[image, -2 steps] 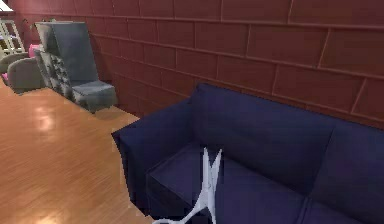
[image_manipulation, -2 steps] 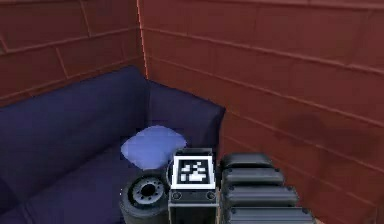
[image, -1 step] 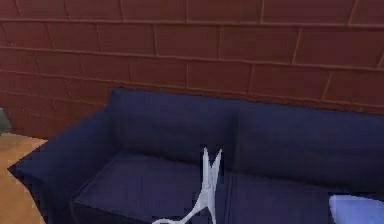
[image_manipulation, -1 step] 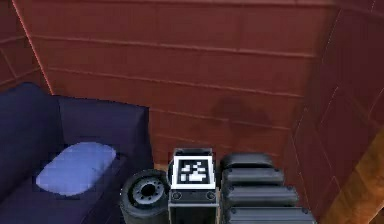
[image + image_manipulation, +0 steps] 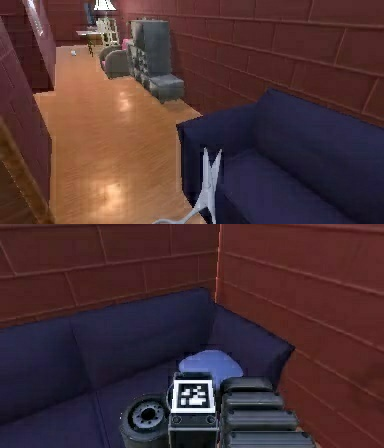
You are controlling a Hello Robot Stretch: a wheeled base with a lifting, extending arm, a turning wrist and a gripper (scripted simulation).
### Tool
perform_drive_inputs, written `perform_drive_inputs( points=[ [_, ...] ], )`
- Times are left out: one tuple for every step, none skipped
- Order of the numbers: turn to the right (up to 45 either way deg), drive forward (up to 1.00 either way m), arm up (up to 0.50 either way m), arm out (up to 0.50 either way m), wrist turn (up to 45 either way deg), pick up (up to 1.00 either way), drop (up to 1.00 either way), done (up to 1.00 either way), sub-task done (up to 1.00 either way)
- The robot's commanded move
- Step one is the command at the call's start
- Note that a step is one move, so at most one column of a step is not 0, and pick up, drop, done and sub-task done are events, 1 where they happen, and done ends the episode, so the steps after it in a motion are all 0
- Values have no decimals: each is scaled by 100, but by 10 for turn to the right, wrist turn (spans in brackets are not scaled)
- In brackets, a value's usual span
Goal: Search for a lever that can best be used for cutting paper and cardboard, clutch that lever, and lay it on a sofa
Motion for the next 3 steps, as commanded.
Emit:
perform_drive_inputs(
  points=[
    [-450, 0, 0, 0, 0, 0, 0, 0, 0],
    [-450, 0, 0, 0, 0, 0, 0, 0, 0],
    [-60, 0, 0, 0, 0, 0, 0, 0, 0]
  ],
)
